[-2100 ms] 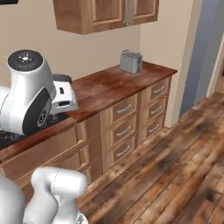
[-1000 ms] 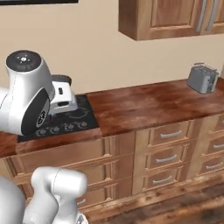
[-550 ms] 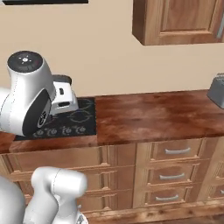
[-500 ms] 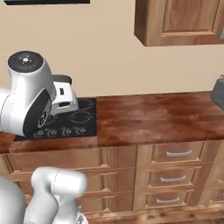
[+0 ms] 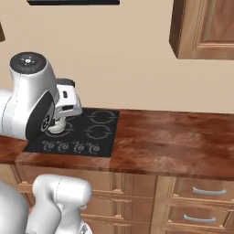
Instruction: Pick the pan from the cabinet and place it on the stove. Then turn on the stove burner for the pan.
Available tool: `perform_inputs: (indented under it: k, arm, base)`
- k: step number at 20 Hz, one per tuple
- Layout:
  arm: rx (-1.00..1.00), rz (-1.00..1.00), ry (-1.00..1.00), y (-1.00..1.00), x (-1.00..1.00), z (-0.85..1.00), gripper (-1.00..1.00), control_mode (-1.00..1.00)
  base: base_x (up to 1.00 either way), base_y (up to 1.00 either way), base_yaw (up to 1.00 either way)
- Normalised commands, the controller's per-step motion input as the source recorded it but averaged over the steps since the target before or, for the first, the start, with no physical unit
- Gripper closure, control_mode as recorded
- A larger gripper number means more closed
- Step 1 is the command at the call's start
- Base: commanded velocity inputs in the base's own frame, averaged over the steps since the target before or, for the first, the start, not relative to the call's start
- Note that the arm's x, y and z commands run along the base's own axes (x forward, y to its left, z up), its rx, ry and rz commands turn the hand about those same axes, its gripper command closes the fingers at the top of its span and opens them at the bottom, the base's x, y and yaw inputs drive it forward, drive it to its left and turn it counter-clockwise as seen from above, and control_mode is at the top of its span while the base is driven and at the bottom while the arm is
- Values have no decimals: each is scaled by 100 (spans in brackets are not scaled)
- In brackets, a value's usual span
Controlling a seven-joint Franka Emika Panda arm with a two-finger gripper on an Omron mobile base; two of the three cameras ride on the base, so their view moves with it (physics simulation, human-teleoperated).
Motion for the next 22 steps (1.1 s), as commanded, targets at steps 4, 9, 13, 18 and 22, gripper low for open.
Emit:
perform_inputs:
  k: [4,9,13,18,22]
  arm:
    - [0,0,0,0,0,0,100,100]
    - [0,0,0,0,0,0,100,100]
    - [0,0,0,0,0,0,100,100]
    - [0,0,0,0,0,0,100,100]
    - [0,0,0,0,0,0,100,100]
  base:
    - [8,-40,20]
    - [32,-36,14]
    - [22,-14,7]
    - [37,-2,2]
    - [3,-7,0]
